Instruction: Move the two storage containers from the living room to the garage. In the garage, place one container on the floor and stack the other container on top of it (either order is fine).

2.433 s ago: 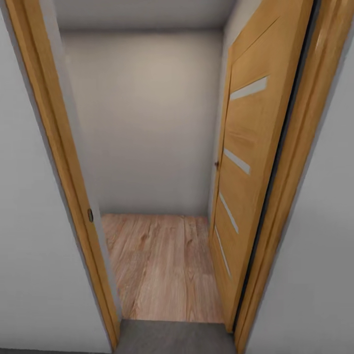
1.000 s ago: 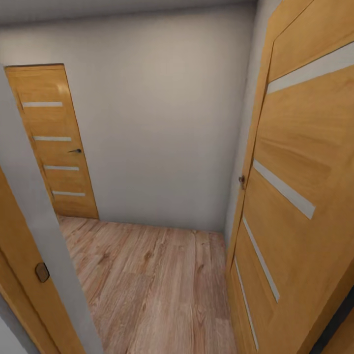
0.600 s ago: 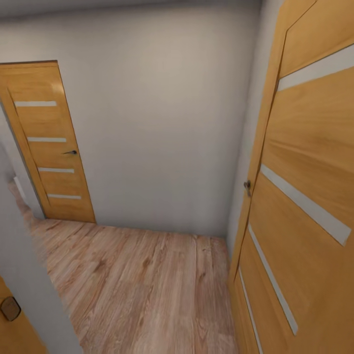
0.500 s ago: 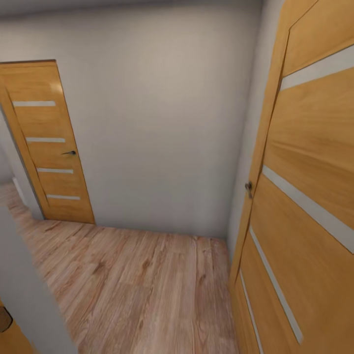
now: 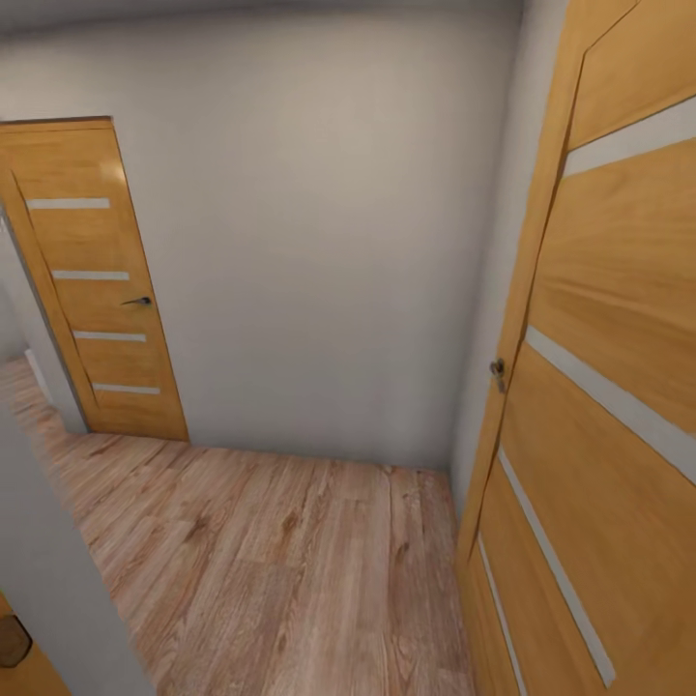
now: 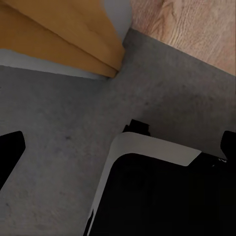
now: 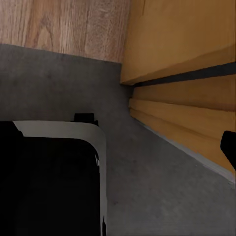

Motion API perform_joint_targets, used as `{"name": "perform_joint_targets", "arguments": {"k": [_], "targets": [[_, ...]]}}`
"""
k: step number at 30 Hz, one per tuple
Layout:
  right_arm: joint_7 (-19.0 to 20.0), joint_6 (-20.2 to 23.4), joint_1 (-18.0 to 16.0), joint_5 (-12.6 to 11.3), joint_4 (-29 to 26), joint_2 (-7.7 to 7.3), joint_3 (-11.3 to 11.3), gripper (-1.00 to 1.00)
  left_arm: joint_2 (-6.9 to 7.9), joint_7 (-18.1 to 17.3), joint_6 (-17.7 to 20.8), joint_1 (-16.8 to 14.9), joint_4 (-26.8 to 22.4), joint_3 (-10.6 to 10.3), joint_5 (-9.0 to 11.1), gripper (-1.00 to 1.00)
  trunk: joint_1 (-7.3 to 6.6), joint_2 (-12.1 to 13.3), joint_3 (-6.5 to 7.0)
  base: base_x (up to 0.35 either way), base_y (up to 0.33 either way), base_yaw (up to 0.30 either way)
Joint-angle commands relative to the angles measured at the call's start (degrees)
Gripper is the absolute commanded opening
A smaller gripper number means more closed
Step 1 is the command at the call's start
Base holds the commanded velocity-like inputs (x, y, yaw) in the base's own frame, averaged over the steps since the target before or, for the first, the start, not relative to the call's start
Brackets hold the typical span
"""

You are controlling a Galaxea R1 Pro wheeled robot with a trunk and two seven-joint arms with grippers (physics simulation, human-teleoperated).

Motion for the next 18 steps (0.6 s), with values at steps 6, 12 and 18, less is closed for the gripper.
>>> {"name": "perform_joint_targets", "arguments": {"k": [6, 12, 18], "targets": [[-0.08, -0.29, -0.07, -0.42, 0.16, 0.05, 0.48, 1.0, 0.04, 0.04, -0.23, -0.02, 0.02, 0.07, 0.25, 1.0, 0.01, -0.06, -0.08, 0.0, 0.206, 0.0], [-0.09, -0.29, -0.07, -0.42, 0.16, 0.05, 0.48, 1.0, 0.02, 0.04, -0.24, -0.02, 0.01, 0.07, 0.24, 1.0, 0.01, -0.06, -0.08, 0.0, 0.028, 0.0], [-0.04, -0.3, -0.07, -0.42, 0.16, -0.15, 0.48, 1.0, -0.01, 0.04, -0.24, -0.03, -0.06, 0.07, 0.24, 1.0, 0.01, -0.06, -0.08, 0.0, 0.001, 0.0]]}}
